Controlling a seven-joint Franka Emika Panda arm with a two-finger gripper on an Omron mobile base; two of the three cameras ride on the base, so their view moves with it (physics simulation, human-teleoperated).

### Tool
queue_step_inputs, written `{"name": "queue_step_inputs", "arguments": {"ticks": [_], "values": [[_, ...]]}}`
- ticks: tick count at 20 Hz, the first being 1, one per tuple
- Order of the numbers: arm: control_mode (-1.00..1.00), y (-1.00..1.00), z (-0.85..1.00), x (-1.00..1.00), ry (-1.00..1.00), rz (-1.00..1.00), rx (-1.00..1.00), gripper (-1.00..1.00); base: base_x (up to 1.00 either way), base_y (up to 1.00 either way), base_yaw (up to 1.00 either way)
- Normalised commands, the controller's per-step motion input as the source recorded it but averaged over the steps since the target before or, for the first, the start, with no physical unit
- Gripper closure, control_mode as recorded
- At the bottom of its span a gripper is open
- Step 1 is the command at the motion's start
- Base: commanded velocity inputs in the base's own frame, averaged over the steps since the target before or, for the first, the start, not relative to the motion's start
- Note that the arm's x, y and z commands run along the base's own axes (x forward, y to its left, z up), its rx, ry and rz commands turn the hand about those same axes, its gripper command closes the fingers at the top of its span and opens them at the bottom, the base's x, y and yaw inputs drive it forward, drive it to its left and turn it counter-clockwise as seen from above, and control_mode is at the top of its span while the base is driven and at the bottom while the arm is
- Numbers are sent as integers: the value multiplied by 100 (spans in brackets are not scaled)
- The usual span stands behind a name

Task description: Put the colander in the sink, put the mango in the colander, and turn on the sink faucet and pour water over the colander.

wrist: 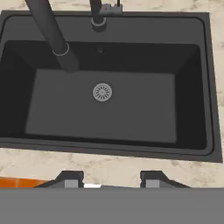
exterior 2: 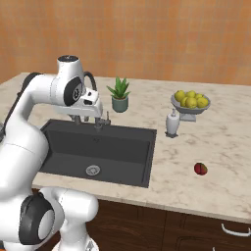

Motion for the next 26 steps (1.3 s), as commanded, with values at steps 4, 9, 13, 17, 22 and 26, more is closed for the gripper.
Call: {"name": "queue_step_inputs", "arguments": {"ticks": [4, 9, 13, 17, 22, 26], "values": [[-100, 2, 0, -11, 0, 0, 0, -100, 0, 0, 0], [-100, 49, 0, -57, -6, 1, -3, -100, 0, 0, 0], [-100, 75, -6, -59, -7, 3, -7, -100, 0, 0, 0], [-100, 81, -7, -44, 0, 0, -2, -100, 0, 0, 0], [-100, 88, -14, -13, 2, 0, 0, -100, 0, 0, 0], [-100, 100, -24, 0, 8, 0, 0, -100, 0, 0, 0]]}}
